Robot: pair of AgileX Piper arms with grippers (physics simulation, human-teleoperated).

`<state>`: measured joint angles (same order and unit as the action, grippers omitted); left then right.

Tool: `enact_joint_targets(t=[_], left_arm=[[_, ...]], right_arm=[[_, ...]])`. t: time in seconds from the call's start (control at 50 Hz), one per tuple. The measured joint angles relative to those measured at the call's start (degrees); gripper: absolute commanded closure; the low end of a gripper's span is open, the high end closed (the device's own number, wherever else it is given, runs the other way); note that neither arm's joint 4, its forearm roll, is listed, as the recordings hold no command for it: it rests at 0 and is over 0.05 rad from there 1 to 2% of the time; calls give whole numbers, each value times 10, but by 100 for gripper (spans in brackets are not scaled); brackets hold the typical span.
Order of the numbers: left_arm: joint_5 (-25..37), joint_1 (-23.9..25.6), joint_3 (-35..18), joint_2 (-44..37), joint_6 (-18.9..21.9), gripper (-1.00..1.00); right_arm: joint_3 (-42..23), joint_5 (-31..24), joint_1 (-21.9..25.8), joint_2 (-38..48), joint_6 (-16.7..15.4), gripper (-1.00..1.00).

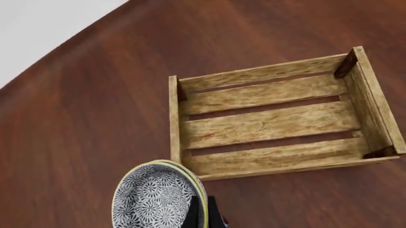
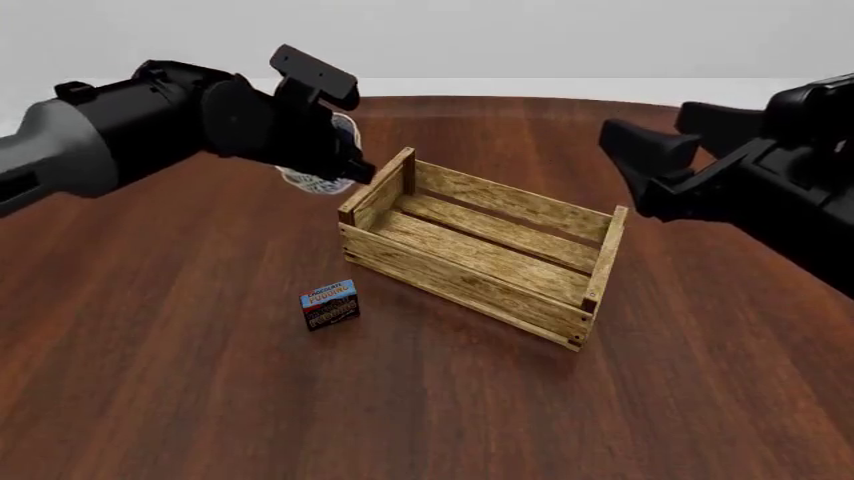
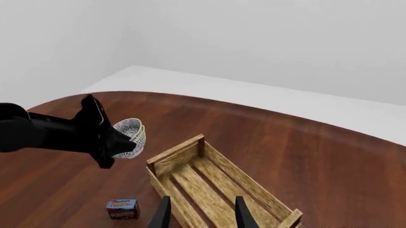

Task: Stack the right bowl on the left bowl and place them in the tray.

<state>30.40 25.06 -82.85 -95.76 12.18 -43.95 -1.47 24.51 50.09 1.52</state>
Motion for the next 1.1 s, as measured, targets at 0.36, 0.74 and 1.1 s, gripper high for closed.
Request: enact_joint_targets(t=[0.36, 0.74, 1.1], left_arm=[[14, 34, -71, -64, 14, 100], [21, 57, -129, -126, 28, 100], [33, 76, -203, -193, 33, 100]], right_arm=[[-5, -4, -25, -6, 5, -100], [-25, -28, -52, -15, 12, -100], [-2, -2, -68, -17, 21, -100]])
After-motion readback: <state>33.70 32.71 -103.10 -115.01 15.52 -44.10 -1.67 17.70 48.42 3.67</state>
